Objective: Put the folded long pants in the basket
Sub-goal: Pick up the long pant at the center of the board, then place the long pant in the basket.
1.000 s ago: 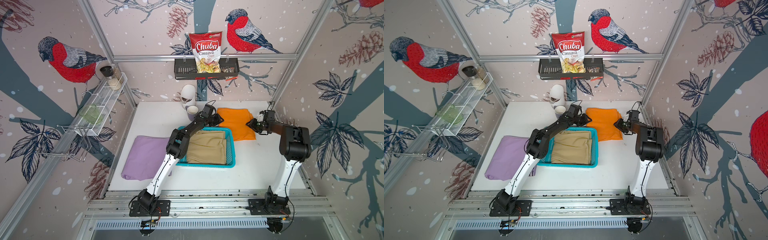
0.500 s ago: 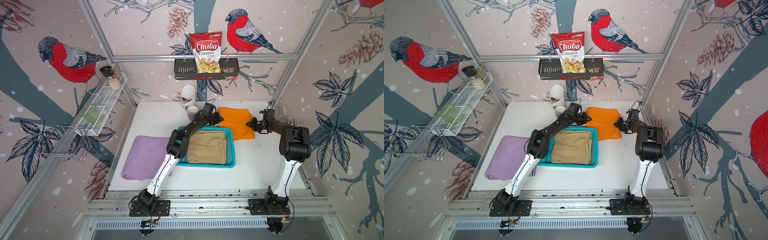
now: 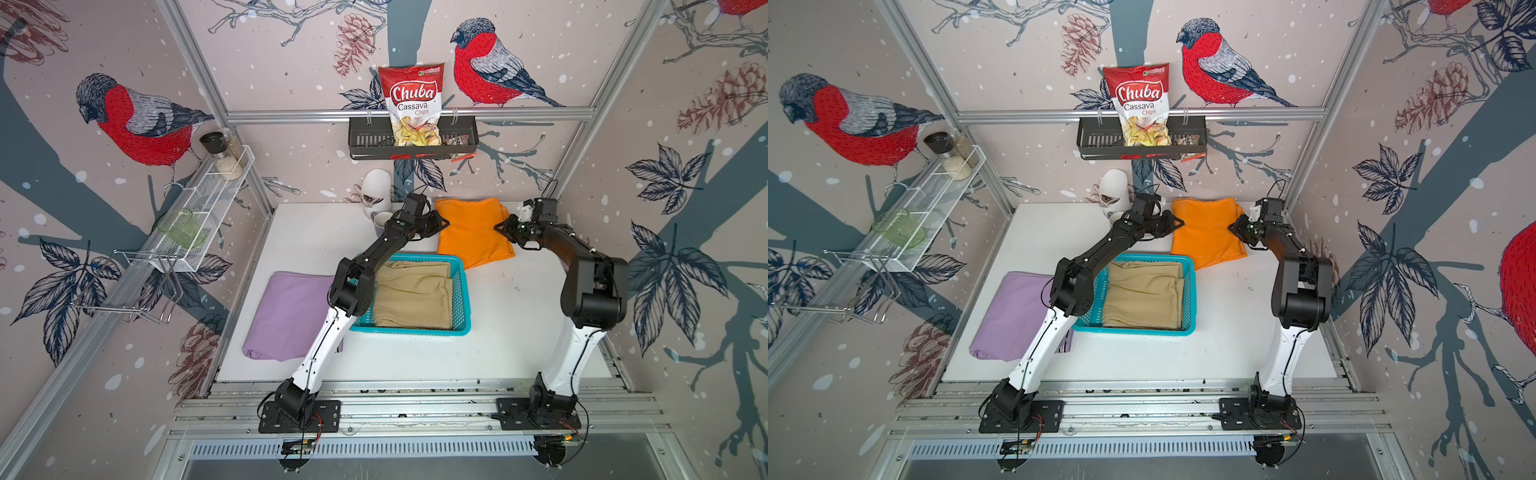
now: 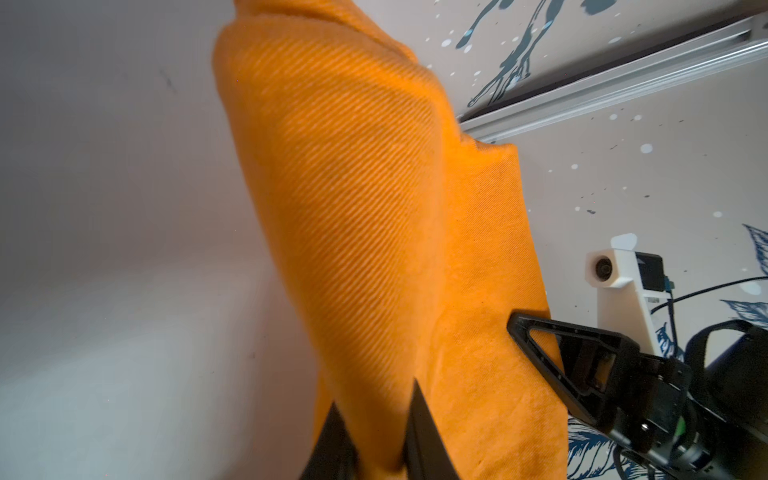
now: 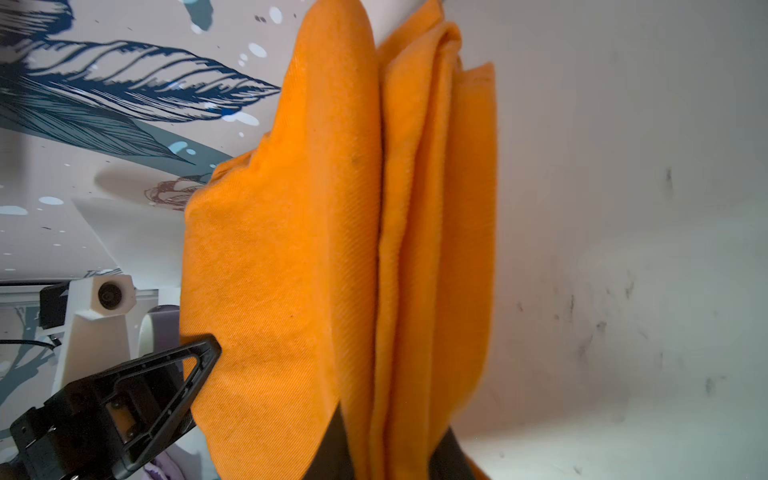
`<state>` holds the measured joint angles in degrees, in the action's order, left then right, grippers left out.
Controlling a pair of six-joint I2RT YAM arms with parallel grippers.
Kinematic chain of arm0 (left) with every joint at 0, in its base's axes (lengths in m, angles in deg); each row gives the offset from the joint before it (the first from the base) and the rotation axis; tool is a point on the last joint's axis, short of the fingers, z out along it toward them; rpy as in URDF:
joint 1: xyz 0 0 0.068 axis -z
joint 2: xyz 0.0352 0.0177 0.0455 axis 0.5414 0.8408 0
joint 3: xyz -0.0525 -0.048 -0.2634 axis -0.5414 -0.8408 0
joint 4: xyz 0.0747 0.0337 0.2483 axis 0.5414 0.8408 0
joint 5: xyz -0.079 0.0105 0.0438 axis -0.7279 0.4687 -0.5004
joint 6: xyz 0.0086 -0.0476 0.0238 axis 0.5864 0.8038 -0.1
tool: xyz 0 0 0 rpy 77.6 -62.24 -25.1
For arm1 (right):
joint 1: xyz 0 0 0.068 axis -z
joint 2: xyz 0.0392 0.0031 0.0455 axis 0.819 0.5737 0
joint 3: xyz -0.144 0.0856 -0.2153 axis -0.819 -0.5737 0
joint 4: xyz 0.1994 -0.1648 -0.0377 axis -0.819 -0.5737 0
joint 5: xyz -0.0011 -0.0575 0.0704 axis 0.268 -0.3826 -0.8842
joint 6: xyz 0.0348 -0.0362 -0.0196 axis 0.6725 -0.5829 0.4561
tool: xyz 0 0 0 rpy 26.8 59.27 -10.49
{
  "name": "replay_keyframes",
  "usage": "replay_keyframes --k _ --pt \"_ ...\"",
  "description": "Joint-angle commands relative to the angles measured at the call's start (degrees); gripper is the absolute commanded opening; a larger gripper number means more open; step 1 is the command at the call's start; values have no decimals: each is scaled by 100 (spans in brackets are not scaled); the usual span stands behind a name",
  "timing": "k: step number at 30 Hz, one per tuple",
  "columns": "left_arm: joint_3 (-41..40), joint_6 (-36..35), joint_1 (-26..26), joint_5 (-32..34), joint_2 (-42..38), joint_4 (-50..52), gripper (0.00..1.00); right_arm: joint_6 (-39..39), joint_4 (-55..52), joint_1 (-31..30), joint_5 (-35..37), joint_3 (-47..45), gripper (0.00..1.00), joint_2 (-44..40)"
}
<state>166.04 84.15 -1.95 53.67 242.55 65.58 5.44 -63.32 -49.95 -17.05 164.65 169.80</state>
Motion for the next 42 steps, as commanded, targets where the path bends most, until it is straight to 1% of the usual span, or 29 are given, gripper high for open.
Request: replay_keyframes --k 1,8,13,18,21,23,24,26,29,32,37,40,42 --pt "181 128 -56 -79 -561 -449 0 56 -36 15 -56 312 0 -106" --pt "215 164 -152 -75 -919 -573 0 37 -394 0 -140 771 0 -337" --pt "215 209 -172 -249 -1131 -581 0 -47 -548 -72 -23 699 0 -722" --pt "215 450 -165 -493 -1309 -639 0 -60 -831 -257 -1 525 0 -1138" --pt "176 199 -161 -603 -1530 -229 0 -7 -769 -565 231 96 0 -1545" --pt "-9 -180 -152 -613 -1805 226 0 45 -786 -876 610 -208 0 -1813" --pt "-215 -354 -155 -609 -1967 371 0 67 -763 -1026 797 -350 0 -1939" --pt "-969 -703 -131 -571 -2522 508 0 181 -662 -1407 1132 -670 0 -2202" --pt "-2529 -1077 -95 -318 -3556 273 0 257 -652 -1970 1637 -984 0 -2520" --pt "-3978 -1312 -99 64 -4604 12 0 346 -728 -2424 1962 -1251 0 -2769" --pt "-5670 -1797 -113 775 -6042 210 0 836 -504 -3151 2283 -1863 0 -3259" --pt "-6609 -1848 -114 1005 -6752 286 0 1216 -379 -3654 2713 -2336 0 -3565" --pt "-7200 -1801 -113 1116 -7167 259 0 1577 -91 -3904 2724 -2764 0 -3766"
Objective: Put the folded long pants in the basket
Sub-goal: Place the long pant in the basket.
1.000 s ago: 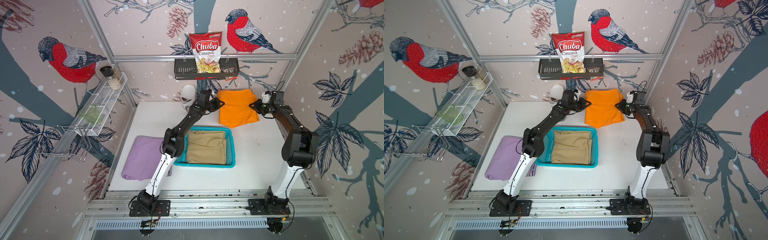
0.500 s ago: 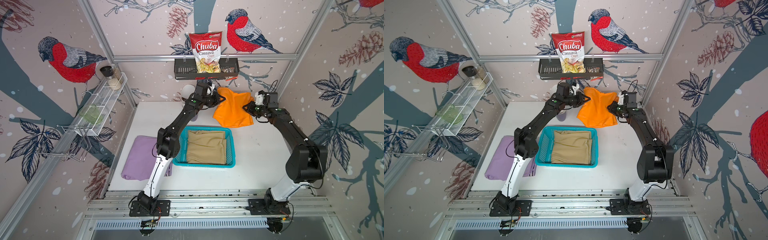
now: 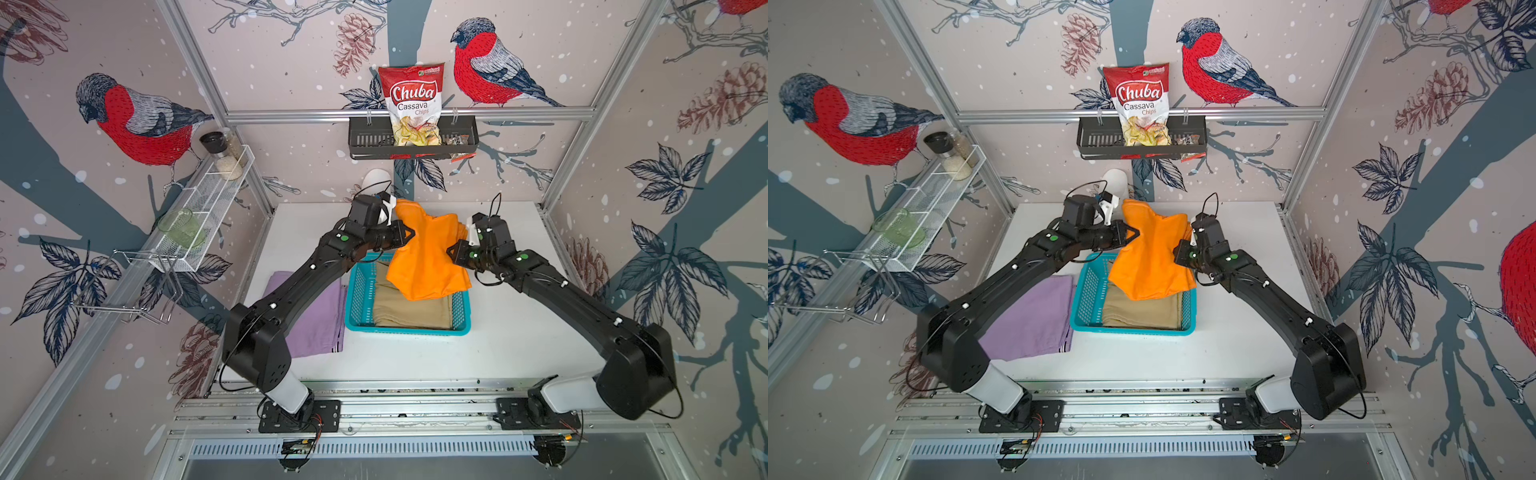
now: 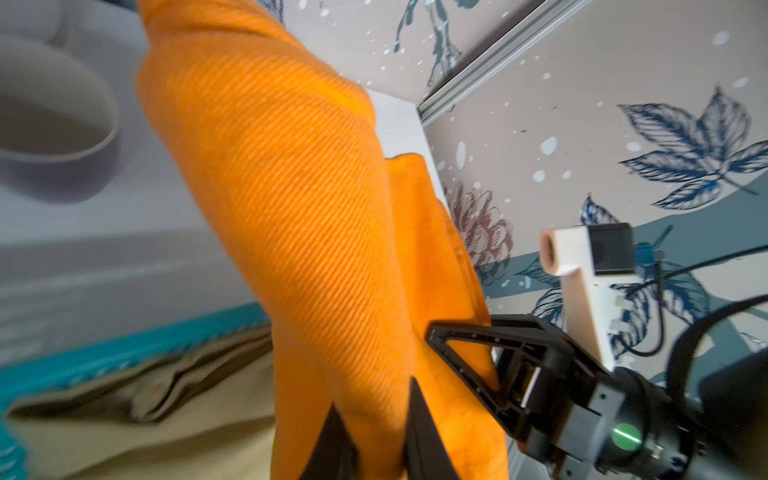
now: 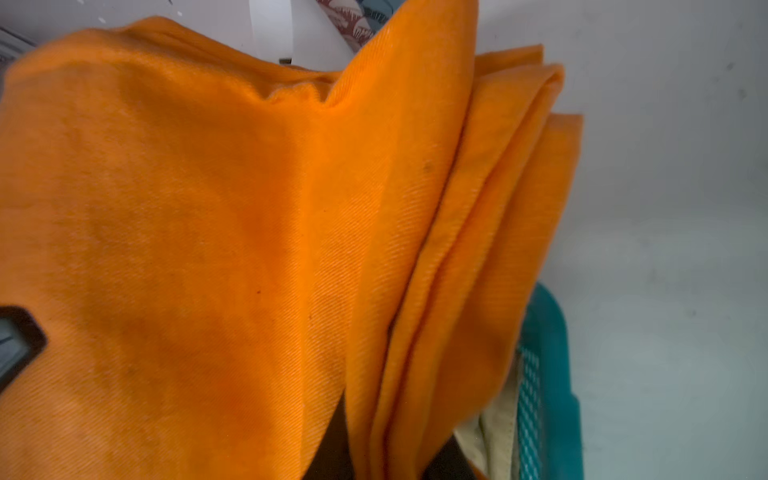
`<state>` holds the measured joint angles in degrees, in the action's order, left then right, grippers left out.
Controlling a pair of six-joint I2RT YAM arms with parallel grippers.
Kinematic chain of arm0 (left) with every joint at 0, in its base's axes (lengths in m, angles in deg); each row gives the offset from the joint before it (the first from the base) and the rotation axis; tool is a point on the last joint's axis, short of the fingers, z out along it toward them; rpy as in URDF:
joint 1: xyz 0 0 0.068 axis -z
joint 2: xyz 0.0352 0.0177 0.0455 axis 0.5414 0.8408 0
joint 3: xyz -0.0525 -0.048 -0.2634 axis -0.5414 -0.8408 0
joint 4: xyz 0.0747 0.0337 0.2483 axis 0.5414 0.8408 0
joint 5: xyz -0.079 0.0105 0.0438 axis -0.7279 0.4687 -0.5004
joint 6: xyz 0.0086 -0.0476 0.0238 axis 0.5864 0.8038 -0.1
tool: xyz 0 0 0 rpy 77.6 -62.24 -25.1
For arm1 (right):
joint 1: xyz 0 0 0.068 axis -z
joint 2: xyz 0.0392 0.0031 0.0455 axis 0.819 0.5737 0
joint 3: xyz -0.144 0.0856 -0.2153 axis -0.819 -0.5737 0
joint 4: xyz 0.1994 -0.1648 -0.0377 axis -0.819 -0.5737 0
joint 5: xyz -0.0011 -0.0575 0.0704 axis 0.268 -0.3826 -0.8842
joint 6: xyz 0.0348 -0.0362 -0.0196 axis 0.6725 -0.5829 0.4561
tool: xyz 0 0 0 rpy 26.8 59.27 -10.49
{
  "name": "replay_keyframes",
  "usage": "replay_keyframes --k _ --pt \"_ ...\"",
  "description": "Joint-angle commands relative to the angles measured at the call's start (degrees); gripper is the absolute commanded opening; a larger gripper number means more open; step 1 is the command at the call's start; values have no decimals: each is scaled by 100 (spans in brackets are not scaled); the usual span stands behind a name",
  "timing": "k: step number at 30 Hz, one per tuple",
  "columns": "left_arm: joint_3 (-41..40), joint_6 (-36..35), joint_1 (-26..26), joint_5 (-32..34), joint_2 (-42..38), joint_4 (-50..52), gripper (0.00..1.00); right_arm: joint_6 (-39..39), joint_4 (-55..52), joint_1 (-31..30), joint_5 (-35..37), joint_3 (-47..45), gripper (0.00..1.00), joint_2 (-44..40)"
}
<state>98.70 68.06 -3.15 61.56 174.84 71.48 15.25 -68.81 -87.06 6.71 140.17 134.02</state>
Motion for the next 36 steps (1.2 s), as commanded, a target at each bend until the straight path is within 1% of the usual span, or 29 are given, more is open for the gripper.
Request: replay_keyframes --k 1,5,8,12,15,20,23,26,29,34,35,36 --pt "-736 -160 5 394 -601 -359 0 764 599 -317 356 -510 0 -281" --pt "-1654 -49 -1 688 -1192 -384 0 1252 814 -810 579 -947 0 -435" --pt "-1887 -187 -14 827 -1305 -284 0 1474 852 -1039 619 -1085 0 -357" --pt "-1986 -426 -43 962 -1100 -178 0 1736 918 -1140 651 -1219 0 -139" --pt "-2080 -494 -70 979 -786 -212 0 2015 938 -1153 782 -1399 0 -63" --pt "-2366 -576 -107 1373 -413 -236 0 2485 1031 -1105 941 -1807 0 4" --pt "-2488 -637 -140 1579 -320 -235 0 2544 1175 -1092 788 -1938 0 188" --pt "-2517 -727 -150 1837 -169 -124 0 2592 1063 -1086 655 -1889 0 482" --pt "-2492 -770 -155 1879 9 -44 0 2628 952 -1087 610 -1817 0 664" --pt "-2459 -701 -150 1855 147 -71 0 2524 631 -1093 936 -1601 0 662" --pt "-2435 -695 -150 1855 140 -70 0 2495 560 -1105 1038 -1564 4 617" --pt "-2402 -689 -150 1857 132 -54 0 2446 498 -1117 1131 -1529 15 560"
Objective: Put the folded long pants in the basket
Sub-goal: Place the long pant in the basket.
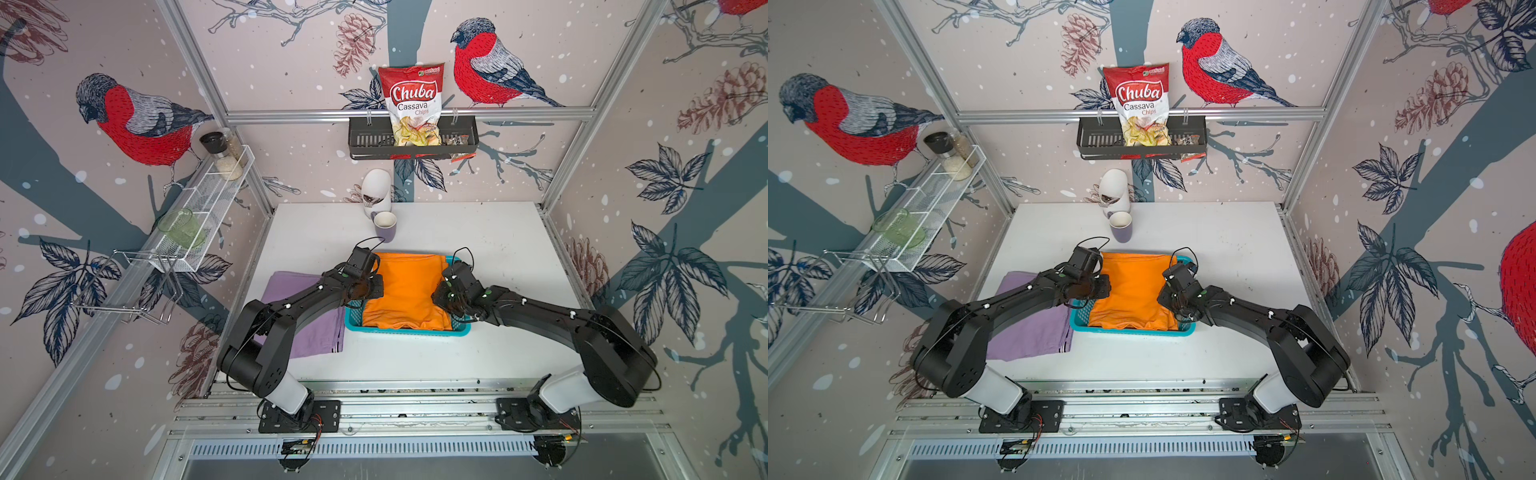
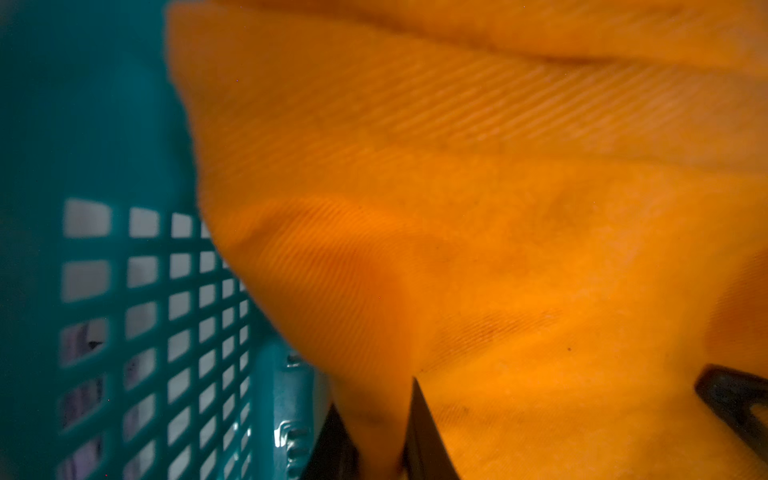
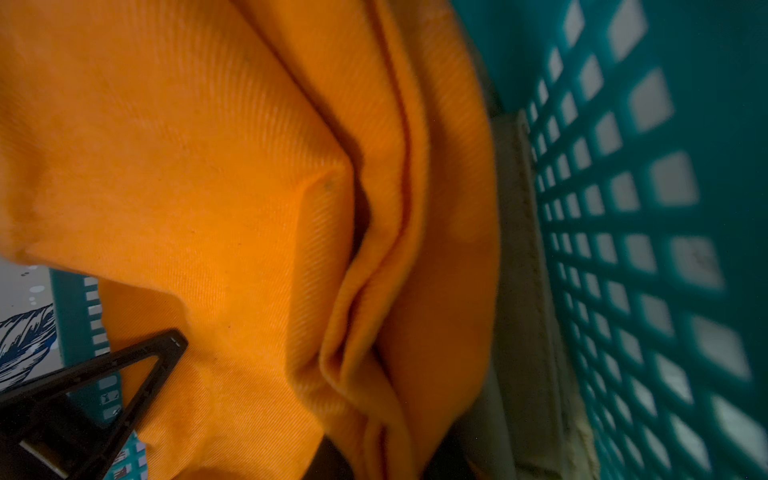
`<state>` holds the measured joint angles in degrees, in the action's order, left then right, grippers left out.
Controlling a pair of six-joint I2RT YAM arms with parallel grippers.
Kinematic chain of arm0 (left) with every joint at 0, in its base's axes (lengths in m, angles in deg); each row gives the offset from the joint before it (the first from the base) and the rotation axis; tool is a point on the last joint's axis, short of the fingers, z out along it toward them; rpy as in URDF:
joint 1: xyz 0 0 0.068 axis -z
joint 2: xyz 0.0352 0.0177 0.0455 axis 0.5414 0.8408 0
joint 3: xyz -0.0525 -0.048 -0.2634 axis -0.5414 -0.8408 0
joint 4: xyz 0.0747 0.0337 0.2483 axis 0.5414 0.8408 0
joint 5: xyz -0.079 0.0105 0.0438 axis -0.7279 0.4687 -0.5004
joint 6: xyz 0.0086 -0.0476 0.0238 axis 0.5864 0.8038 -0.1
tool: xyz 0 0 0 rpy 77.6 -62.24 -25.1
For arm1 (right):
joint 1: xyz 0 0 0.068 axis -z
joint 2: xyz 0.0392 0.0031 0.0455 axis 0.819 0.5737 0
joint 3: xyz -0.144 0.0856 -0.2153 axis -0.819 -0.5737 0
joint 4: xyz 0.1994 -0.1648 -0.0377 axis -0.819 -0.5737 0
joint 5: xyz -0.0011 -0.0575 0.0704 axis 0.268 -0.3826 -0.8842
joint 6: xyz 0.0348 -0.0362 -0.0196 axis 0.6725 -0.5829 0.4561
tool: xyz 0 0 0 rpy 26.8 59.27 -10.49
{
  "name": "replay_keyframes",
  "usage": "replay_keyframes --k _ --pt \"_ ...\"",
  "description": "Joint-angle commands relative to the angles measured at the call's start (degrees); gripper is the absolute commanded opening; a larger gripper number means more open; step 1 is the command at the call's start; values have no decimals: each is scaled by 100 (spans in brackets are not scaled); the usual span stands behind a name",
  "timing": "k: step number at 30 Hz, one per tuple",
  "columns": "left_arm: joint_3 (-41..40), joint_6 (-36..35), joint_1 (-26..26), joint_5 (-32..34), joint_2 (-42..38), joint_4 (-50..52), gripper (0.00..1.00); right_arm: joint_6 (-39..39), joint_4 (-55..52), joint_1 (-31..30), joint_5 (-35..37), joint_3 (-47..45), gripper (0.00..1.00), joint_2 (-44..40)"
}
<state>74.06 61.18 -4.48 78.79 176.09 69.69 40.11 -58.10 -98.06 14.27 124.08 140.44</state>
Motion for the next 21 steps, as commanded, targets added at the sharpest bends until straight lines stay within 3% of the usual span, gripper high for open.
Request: replay_keyframes --k 1,5,7,12,16,21 --pt "131 11 -17 125 -8 153 0 -114 -606 -14 436 108 27 -142" --pt "532 13 -18 42 -33 339 3 -611 -766 -17 558 392 49 -296" --pt "726 47 -17 -39 -70 400 22 -951 -1003 -22 642 685 56 -298" --pt "1082 266 -17 -46 -300 476 54 -1585 -1841 96 1125 1312 57 -326" --pt "1215 393 -43 70 -558 453 79 -1971 -2153 530 988 1232 58 -463" --pt "1177 479 -281 59 -698 499 84 -2106 -2039 1023 561 803 58 -657"
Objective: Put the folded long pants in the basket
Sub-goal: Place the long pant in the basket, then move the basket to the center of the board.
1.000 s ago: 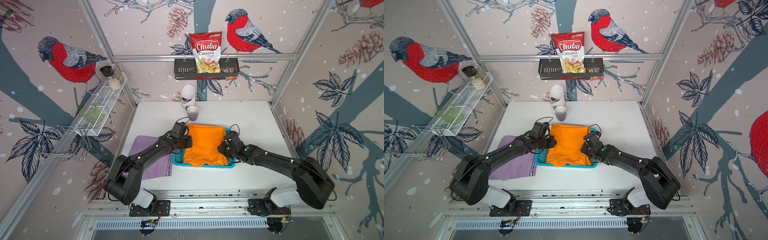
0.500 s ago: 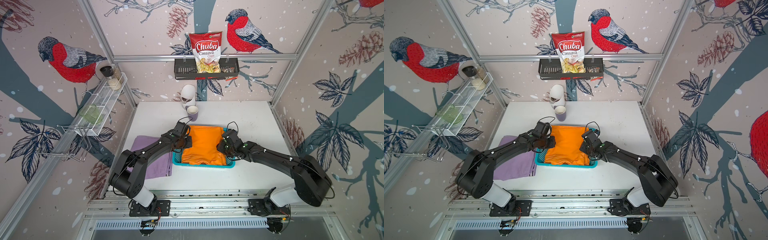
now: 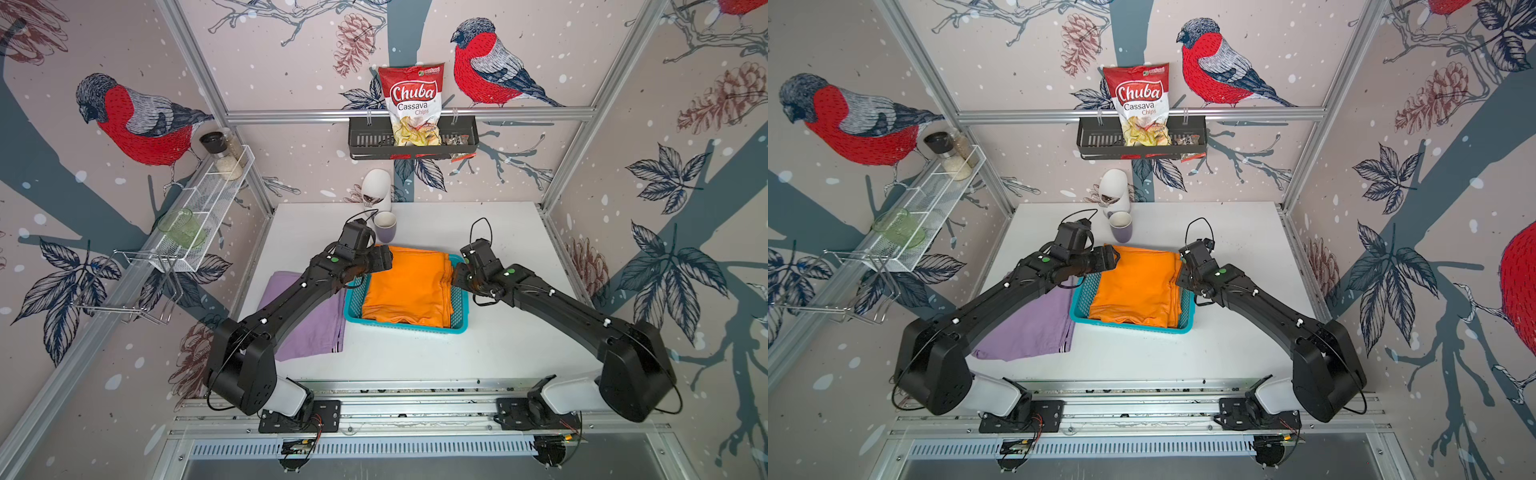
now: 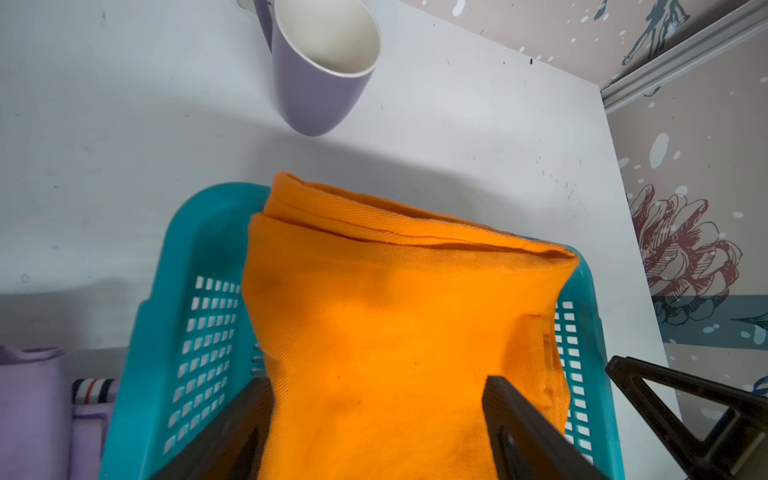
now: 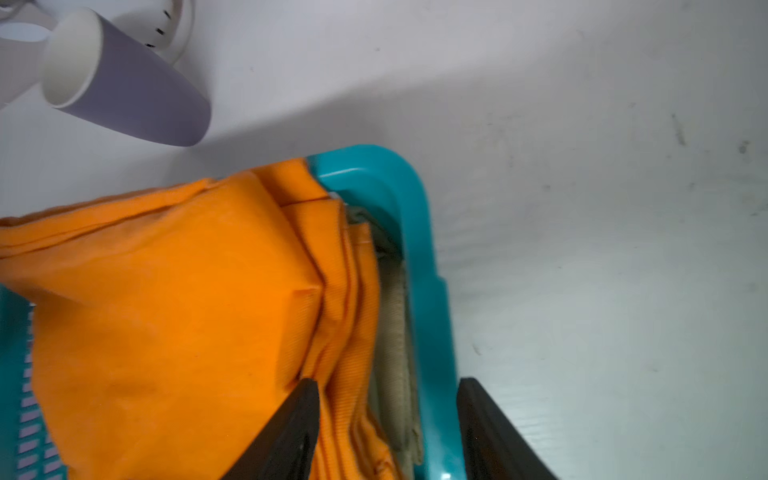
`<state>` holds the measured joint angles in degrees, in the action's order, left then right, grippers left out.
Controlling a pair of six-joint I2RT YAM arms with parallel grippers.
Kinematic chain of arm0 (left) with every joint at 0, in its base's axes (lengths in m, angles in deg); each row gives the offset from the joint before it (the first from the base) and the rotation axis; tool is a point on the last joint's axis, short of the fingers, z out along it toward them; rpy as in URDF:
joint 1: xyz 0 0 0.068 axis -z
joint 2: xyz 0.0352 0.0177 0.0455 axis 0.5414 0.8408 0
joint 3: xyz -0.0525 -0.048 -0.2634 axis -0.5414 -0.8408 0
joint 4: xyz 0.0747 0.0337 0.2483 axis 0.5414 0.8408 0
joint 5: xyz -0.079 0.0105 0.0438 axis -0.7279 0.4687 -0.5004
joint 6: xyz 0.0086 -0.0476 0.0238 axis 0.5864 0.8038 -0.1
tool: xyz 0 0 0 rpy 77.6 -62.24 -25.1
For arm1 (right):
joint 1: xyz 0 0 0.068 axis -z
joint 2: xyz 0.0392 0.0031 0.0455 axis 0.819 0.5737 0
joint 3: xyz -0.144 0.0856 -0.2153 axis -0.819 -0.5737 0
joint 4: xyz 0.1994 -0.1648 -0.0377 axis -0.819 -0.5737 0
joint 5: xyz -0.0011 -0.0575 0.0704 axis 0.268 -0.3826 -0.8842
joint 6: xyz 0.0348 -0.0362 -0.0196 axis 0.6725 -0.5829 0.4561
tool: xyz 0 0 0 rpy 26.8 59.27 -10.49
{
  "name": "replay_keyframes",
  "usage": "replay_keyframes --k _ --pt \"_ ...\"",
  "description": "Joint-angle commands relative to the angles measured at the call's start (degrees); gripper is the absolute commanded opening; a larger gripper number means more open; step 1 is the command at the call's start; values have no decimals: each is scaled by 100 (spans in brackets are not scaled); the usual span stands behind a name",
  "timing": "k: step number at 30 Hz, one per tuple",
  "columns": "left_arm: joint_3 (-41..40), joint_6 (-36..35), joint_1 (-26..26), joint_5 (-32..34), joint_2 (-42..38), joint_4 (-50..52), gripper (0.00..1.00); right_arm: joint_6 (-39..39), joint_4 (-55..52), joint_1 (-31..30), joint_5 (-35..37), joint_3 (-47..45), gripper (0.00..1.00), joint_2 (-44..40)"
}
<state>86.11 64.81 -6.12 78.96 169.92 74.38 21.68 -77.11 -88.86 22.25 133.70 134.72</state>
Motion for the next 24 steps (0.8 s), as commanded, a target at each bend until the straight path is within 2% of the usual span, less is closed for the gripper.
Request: replay_keyframes --k 1,7,8,10,13,18,22,24 --pt "-111 175 -199 -14 -137 -21 84 -268 -19 125 -343 -263 58 -127" --pt "-703 558 -649 -155 -567 -466 86 -64 711 100 -916 -684 52 -67" --pt "-780 610 -705 -162 -628 -516 86 -35 775 91 -947 -718 48 -26" --pt "-863 700 -849 -162 -792 -584 86 4 813 104 -883 -729 30 62" --pt "-1151 724 -1022 -119 -1001 -585 87 -178 723 239 -656 -671 17 107" --pt "-1370 675 -1225 69 -1257 -439 88 -1418 299 898 -269 -288 10 240" --pt "-1569 626 -1347 106 -1398 -376 88 -2531 -73 1676 -489 90 11 420" --pt "-1664 627 -1393 107 -1450 -371 89 -2843 -183 1976 -502 243 14 494"
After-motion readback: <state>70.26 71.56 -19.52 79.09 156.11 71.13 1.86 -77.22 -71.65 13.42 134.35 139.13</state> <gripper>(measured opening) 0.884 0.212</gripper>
